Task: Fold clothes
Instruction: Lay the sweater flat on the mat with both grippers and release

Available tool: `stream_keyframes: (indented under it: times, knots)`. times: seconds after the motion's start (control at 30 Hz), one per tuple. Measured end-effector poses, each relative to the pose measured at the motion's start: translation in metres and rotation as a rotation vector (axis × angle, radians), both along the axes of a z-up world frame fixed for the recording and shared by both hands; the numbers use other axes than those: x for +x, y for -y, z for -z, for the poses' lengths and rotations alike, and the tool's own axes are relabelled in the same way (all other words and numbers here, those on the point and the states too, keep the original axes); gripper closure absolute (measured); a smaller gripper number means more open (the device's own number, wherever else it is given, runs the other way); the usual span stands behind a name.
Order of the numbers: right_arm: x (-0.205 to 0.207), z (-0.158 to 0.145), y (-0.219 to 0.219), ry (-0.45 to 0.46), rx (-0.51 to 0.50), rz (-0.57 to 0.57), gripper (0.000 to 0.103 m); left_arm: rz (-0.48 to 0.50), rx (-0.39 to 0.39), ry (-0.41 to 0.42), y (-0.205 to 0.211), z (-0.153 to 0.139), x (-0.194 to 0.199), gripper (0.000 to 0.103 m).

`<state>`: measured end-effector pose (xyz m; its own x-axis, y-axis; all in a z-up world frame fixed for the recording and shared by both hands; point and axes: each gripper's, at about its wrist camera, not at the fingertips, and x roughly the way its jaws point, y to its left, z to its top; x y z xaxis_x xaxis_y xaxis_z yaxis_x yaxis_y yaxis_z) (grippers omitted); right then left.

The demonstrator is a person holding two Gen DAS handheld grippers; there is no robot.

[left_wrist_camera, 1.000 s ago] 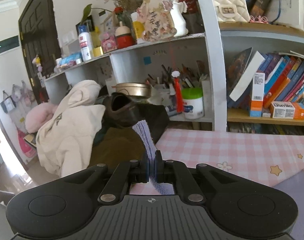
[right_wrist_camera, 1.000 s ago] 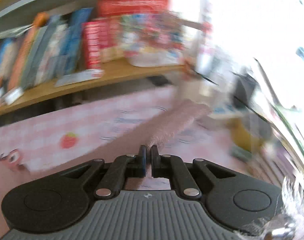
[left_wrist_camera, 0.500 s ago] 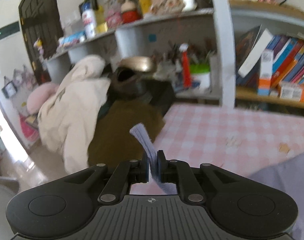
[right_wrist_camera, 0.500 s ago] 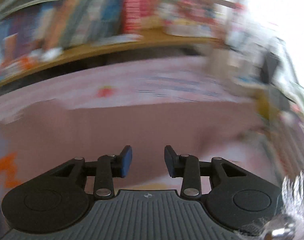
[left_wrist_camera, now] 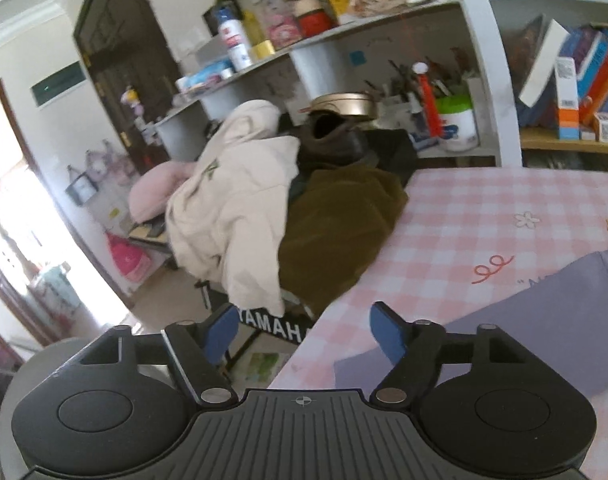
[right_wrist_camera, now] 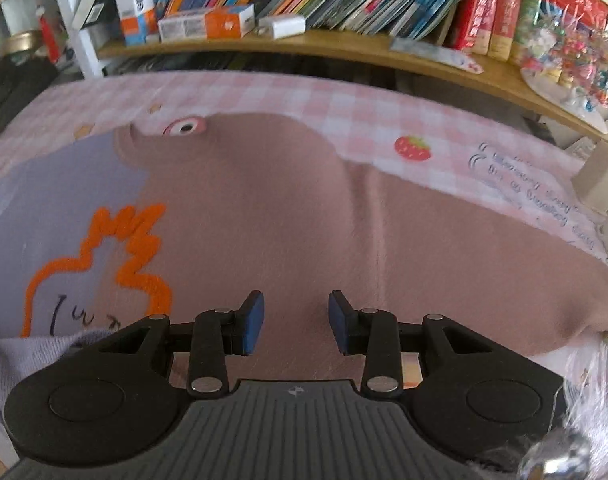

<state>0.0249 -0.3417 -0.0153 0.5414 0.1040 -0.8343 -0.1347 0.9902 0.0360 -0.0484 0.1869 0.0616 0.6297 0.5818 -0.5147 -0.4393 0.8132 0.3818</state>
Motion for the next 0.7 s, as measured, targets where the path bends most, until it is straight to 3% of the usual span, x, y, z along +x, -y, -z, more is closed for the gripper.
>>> stream_keyframes:
  times: [0.1, 0.17, 0.3, 0.37, 0.5, 0.7]
  knots:
    - [-0.001, 0.005, 0.0, -0.007, -0.005, -0.006, 0.071, 0.022, -0.067, 0.019, 0.011, -0.005, -0.004, 0.024]
    - [-0.002, 0.005, 0.0, -0.005, -0.002, -0.007, 0.071, 0.089, -0.183, 0.018, 0.025, -0.004, -0.003, 0.024]
    - [-0.004, 0.006, 0.0, -0.002, -0.006, -0.014, 0.071, 0.249, -0.498, -0.019, 0.07, 0.008, 0.004, 0.024]
    - [-0.005, 0.006, 0.0, 0.001, -0.009, -0.022, 0.071, 0.298, -0.579, -0.052, 0.092, 0.016, 0.009, 0.024]
    - [-0.009, 0.005, 0.002, 0.005, -0.003, -0.036, 0.071, 0.358, -0.637, -0.151, 0.13, 0.038, 0.023, 0.024]
    - [-0.013, 0.005, 0.006, 0.011, 0.001, -0.053, 0.071, 0.337, -0.729, -0.225, 0.147, 0.067, 0.04, 0.024]
